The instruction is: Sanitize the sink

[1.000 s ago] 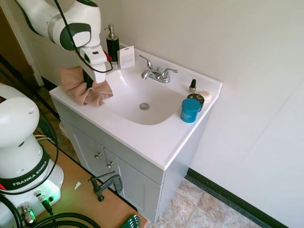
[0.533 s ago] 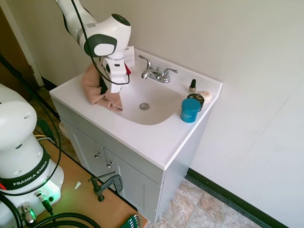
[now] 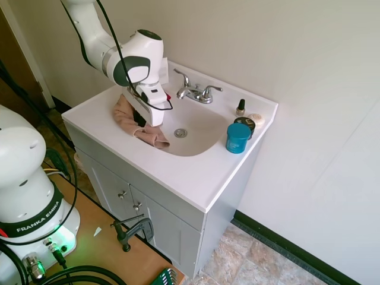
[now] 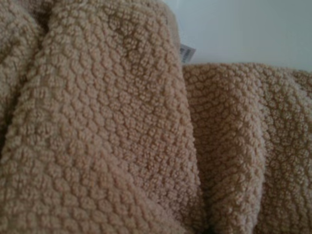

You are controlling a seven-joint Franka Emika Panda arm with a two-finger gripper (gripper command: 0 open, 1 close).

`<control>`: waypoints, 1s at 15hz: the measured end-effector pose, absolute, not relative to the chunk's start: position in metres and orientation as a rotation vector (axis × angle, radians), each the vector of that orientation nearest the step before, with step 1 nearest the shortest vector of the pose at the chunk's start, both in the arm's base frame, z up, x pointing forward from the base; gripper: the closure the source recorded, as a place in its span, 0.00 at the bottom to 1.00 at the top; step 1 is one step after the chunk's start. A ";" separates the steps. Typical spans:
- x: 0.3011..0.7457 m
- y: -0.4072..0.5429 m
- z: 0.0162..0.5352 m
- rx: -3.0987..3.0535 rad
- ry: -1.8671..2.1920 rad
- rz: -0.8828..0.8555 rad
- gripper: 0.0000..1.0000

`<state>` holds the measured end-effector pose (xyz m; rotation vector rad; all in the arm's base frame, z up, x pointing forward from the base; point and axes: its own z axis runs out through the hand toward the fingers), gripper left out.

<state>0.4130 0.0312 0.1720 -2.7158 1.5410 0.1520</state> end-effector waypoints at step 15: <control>0.416 -0.055 0.164 -3.304 0.996 -0.396 1.00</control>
